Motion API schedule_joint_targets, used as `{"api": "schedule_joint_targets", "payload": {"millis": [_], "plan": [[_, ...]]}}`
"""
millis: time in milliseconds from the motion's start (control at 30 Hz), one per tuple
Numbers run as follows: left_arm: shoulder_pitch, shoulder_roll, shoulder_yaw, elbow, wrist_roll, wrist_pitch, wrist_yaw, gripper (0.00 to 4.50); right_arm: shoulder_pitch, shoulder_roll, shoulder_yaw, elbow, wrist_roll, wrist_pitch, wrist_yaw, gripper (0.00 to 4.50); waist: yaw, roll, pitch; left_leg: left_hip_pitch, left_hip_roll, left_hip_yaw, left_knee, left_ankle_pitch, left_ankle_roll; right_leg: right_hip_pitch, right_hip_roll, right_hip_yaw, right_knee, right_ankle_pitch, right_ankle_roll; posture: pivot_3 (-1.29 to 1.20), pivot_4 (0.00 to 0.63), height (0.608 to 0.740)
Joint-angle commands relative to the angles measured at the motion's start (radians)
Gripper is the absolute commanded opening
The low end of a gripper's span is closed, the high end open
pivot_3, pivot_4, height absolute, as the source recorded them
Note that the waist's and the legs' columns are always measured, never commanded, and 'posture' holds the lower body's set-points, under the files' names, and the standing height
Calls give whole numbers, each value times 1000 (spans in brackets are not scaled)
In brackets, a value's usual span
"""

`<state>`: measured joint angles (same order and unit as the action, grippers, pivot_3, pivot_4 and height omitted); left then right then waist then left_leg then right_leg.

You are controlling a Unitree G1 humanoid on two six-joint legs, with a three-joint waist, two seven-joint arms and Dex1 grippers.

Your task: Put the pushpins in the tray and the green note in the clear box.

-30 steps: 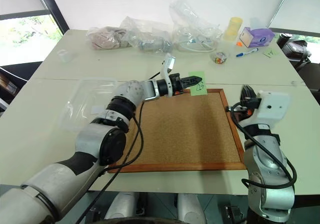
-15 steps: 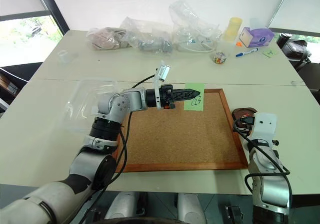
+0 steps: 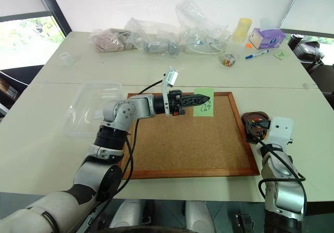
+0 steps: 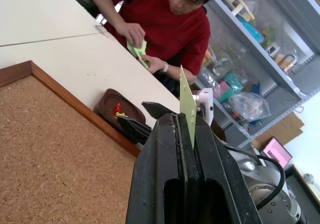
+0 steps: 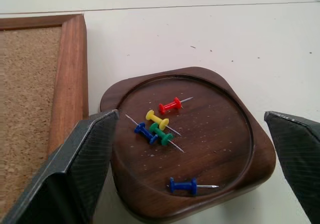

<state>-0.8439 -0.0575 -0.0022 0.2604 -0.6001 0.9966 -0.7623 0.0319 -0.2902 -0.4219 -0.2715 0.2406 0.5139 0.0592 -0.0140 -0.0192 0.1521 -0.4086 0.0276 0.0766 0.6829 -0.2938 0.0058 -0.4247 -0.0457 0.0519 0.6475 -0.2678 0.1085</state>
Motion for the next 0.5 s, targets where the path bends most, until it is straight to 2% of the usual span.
{"api": "schedule_joint_targets", "payload": {"millis": [33, 267, 500], "plan": [[-15, -8, -8, -26, -21, -12, -3, 0, 2, 0, -30, -44, 15, -24, -2, 4473, 0, 0, 0, 0, 0, 0, 0, 0, 0, 0, 0, 0, 0, 0, 0, 0, 150, 737], [-22, -3, -9, -20, -20, -25, -8, 0, -11, 24, -66, -63, 64, -63, -7, 4473, 0, 0, 0, 0, 0, 0, 0, 0, 0, 0, 0, 0, 0, 0, 0, 0, 150, 737], [-70, 24, 16, 2, -6, -92, -4, 0, -72, 56, -118, -148, 210, -160, 26, 4473, -1, 1, 0, 0, 0, 0, 0, 0, 0, 0, 0, 0, 0, 0, 0, 0, 150, 737]]}}
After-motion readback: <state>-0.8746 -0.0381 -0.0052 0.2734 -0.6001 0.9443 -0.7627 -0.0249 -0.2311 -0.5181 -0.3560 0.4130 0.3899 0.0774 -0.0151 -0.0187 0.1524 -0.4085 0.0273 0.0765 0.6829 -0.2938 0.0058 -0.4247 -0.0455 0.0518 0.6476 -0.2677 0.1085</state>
